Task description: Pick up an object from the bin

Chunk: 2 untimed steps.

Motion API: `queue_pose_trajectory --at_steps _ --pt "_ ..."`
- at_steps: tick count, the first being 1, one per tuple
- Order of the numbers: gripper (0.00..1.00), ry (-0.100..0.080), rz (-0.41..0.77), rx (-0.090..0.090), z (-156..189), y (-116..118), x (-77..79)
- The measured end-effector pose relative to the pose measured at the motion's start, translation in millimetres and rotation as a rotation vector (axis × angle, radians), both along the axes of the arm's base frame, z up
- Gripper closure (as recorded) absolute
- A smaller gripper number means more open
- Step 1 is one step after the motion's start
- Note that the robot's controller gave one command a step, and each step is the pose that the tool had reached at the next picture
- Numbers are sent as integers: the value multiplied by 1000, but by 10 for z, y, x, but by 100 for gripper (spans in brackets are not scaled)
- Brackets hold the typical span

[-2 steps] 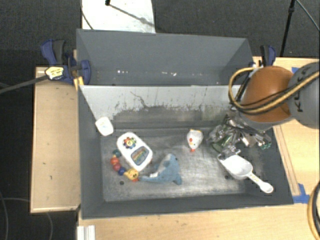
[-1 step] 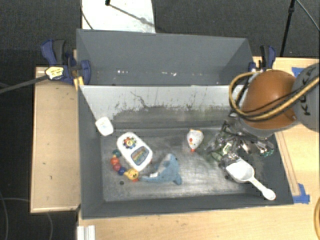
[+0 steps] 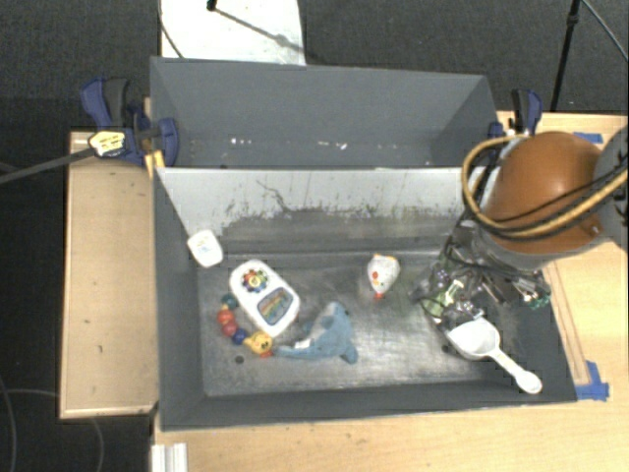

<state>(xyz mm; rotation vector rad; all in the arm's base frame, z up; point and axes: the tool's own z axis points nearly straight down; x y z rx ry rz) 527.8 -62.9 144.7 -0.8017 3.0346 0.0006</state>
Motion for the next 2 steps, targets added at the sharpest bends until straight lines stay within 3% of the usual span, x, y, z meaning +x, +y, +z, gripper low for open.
queue_pose_trajectory --at_steps 1,2 --pt "100 -3 11 -1 -253 -104 33" --pt "100 12 8 2 18 -123 19"
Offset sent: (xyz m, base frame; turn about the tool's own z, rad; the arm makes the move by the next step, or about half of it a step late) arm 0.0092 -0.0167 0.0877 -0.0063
